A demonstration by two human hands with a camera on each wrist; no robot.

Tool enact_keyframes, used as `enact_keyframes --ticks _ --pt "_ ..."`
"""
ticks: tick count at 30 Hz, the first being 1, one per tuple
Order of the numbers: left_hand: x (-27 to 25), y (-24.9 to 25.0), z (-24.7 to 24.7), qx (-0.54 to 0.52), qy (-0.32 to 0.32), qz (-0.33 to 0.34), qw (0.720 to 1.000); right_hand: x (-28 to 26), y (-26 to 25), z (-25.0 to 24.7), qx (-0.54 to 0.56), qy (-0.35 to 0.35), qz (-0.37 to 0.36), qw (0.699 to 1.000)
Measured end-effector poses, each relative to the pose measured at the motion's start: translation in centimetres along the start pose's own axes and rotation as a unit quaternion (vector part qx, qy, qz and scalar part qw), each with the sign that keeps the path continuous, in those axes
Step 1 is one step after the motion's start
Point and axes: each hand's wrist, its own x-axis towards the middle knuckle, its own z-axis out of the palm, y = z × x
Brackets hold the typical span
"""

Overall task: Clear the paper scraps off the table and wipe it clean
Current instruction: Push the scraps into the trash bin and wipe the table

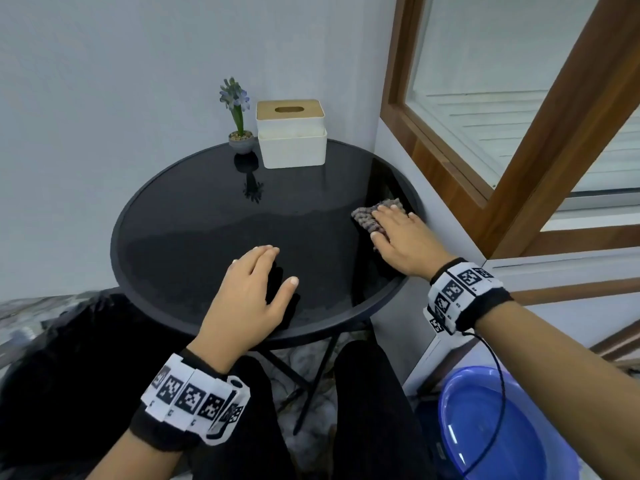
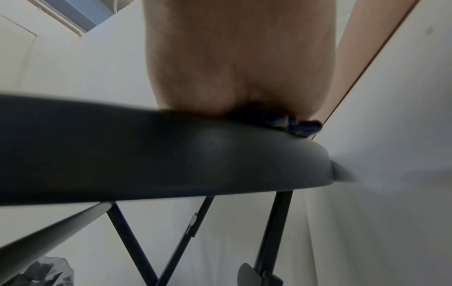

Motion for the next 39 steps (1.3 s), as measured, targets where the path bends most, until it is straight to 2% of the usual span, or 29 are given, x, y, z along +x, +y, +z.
enact_keyframes --ticks 4,7,10,14,18,23,27,33,37,39 --pt "0.8 1.7 0.8 0.009 -0.009 0.011 1.0 1.5 -0.8 0.3 0.026 0.017 0.001 1.0" --pt "1.6 3.0 1.5 0.013 -0.007 0.019 1.0 1.5 -2.0 0.3 0.046 0.011 -0.037 0.998" --pt "2.0 3.9 2.1 0.016 -0.011 0.024 1.0 -0.1 -2.7 0.6 0.052 -0.016 -0.084 0.995" --pt "2.2 4.5 2.6 0.019 -0.019 0.025 0.999 -2.6 -1.6 0.8 0.042 -0.014 -0.111 0.993" --pt "2.1 4.8 2.8 0.018 -0.027 0.022 0.999 -2.3 -0.2 0.2 0.025 -0.011 -0.07 0.997" --pt "1.9 5.6 3.2 0.013 -0.03 0.03 0.999 0.8 0.7 0.0 0.027 -0.004 -0.016 0.999" --pt "1.8 5.5 3.3 0.007 -0.036 0.033 0.999 2.7 0.9 0.1 0.034 -0.006 -0.005 0.999" --pt "1.9 5.1 2.1 -0.006 -0.043 0.032 0.999 2.7 1.0 0.4 0.02 0.01 0.008 1.0" --pt "2.1 5.0 0.6 -0.012 -0.045 0.03 0.998 2.6 0.9 0.5 -0.011 -0.031 0.035 0.999" --pt "2.3 5.0 -0.2 -0.01 -0.045 0.029 0.998 2.9 0.7 -0.1 0.024 -0.035 0.036 0.998"
